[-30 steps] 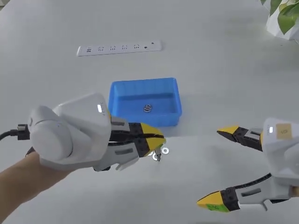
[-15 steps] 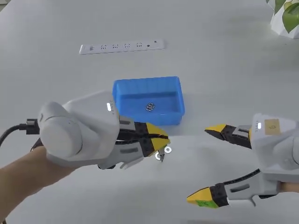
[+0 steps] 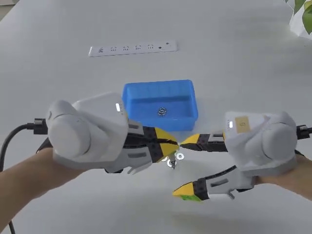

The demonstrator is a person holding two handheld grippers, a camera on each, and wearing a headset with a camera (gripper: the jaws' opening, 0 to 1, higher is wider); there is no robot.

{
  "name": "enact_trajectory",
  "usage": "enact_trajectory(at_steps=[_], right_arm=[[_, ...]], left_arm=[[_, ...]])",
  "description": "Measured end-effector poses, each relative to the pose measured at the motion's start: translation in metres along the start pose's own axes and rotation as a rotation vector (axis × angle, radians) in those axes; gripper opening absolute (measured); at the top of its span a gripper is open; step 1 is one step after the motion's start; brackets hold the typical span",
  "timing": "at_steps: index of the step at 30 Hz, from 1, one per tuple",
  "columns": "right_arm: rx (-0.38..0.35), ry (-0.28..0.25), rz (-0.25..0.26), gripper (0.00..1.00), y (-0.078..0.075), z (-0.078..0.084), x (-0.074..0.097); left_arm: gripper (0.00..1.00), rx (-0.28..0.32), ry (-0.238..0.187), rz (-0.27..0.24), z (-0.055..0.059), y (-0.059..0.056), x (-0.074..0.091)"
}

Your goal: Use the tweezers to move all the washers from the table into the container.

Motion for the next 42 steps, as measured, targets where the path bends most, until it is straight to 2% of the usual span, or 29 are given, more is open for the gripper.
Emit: enact_trajectory(at_steps=[4, 9, 12, 14, 16, 20, 27, 34, 42], right_arm=[[0.037, 0.016, -0.016, 0.50, -0.003, 0.000, -0.006], [0.069, 0.029, -0.032, 0.34, -0.008, 0.000, -0.007], [0.071, 0.031, -0.039, 0.28, -0.011, -0.001, -0.008], [0.074, 0.029, -0.046, 0.25, -0.014, -0.002, -0.007], [0.066, 0.012, -0.048, 0.23, -0.017, -0.006, -0.006], [0.082, 0.011, -0.062, 0.17, -0.018, -0.010, -0.006], [0.121, 0.057, -0.091, 0.13, -0.018, -0.009, -0.009], [0.142, 0.068, -0.104, 0.11, -0.019, -0.010, -0.009], [0.152, 0.057, -0.108, 0.10, -0.018, -0.009, -0.009]], left_arm=[[0.05, 0.004, 0.006, -0.003, 0.001, 0.000, -0.001], [0.05, -0.002, 0.010, 0.002, 0.001, -0.001, -0.002], [0.05, 0.001, 0.011, 0.004, 0.001, 0.000, -0.003], [0.05, 0.061, 0.002, 0.014, 0.001, -0.002, -0.004], [0.05, 0.040, -0.001, 0.012, 0.001, -0.002, -0.004], [0.05, 0.037, 0.000, 0.014, 0.000, -0.002, -0.004], [0.05, 0.036, 0.002, 0.013, 0.000, -0.002, -0.005], [0.05, 0.028, 0.004, 0.014, 0.000, -0.003, -0.005], [0.05, 0.023, 0.009, 0.014, -0.001, -0.005, -0.006]])
Point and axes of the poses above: the centre of the closed fingertips' face, and the gripper's own axes: x roughly backward along the fingers, y roughly to its left, z roughly out of its underside, the point moved 8 cm from there along x, roughly backward along the fingers, and after that the axes turned 5 degrees about -z, right-handed, at the moved point
